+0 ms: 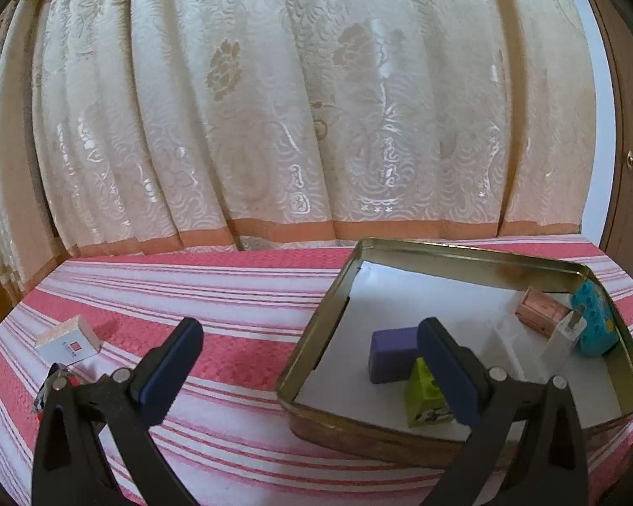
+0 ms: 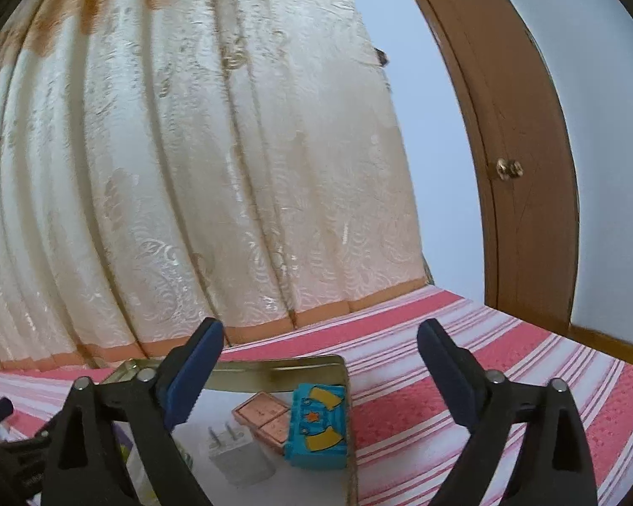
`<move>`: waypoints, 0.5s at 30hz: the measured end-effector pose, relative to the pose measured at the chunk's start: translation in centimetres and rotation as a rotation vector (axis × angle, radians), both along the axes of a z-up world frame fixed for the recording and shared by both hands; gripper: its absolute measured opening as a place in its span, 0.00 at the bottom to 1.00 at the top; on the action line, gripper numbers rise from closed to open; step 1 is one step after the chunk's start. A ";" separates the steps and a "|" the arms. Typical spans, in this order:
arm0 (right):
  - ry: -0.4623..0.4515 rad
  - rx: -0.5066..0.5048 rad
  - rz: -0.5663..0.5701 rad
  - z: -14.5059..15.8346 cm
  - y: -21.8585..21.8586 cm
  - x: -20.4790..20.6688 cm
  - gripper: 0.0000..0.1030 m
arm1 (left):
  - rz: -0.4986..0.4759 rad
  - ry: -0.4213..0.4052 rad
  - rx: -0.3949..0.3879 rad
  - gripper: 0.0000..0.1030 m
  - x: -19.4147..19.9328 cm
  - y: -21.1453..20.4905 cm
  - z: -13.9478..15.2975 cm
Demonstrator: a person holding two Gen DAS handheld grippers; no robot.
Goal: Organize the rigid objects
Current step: 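Withdraw both tools from the tray toward the red brick and brown brush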
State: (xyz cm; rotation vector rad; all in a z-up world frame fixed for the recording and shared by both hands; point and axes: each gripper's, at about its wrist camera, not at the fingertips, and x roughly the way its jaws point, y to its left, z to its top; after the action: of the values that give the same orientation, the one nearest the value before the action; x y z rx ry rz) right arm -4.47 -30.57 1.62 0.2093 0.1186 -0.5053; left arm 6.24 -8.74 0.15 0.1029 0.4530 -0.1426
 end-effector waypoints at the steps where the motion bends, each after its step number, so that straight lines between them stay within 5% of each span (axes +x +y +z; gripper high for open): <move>1: 0.004 -0.015 0.002 0.0 0.4 0.0 0.93 | -0.001 0.001 -0.001 1.00 -0.2 0.2 0.0; 15: 0.032 0.034 0.023 -0.6 2.7 -1.0 0.93 | -0.009 -0.004 0.010 1.00 -1.8 1.9 0.0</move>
State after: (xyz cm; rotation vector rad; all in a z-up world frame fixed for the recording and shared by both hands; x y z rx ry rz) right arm -5.49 -27.90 1.02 0.2324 0.1607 -0.4843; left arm 4.41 -6.83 0.13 0.1148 0.4491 -0.1493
